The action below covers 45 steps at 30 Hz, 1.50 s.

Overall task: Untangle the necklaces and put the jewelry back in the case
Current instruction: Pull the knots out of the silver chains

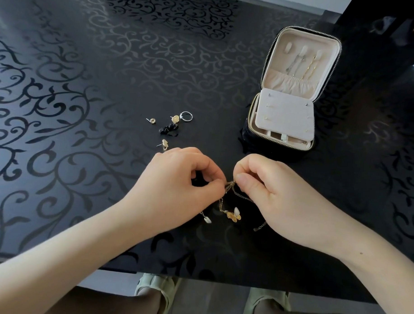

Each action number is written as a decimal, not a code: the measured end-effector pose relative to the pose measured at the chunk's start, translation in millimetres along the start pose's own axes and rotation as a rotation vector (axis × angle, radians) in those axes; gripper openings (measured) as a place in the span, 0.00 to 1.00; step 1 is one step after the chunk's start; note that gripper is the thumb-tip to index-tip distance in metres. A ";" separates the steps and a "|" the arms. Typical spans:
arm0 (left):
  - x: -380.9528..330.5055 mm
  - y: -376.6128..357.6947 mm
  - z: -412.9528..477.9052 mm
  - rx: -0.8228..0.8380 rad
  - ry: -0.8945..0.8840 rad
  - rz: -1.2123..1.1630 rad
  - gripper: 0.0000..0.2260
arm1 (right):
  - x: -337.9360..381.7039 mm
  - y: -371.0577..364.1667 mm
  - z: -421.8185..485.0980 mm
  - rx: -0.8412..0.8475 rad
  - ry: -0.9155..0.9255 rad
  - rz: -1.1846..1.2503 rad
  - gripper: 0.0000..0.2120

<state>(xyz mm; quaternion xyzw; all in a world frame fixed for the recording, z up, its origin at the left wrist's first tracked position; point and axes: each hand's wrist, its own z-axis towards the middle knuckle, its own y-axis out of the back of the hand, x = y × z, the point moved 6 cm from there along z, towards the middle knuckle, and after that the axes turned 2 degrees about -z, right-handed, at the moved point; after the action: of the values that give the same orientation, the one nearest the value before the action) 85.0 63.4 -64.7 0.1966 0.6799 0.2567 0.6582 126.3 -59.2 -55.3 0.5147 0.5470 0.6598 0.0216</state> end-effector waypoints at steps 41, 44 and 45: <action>-7.4 -0.7 -1.3 -0.081 -0.175 0.117 0.08 | 13.1 14.3 -5.0 -0.184 0.063 -0.079 0.08; -9.6 -2.9 -2.0 -0.096 -0.196 0.174 0.10 | 16.3 12.0 -4.4 -0.221 0.100 -0.207 0.07; -10.2 -3.0 -2.2 -0.104 -0.198 0.186 0.10 | 17.2 10.7 -4.0 -0.229 0.102 -0.242 0.06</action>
<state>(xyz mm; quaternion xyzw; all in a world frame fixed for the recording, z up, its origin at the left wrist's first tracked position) 83.5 54.6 -58.4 0.2487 0.5763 0.3310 0.7046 121.1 -56.1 -35.6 0.4051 0.5269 0.7355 0.1317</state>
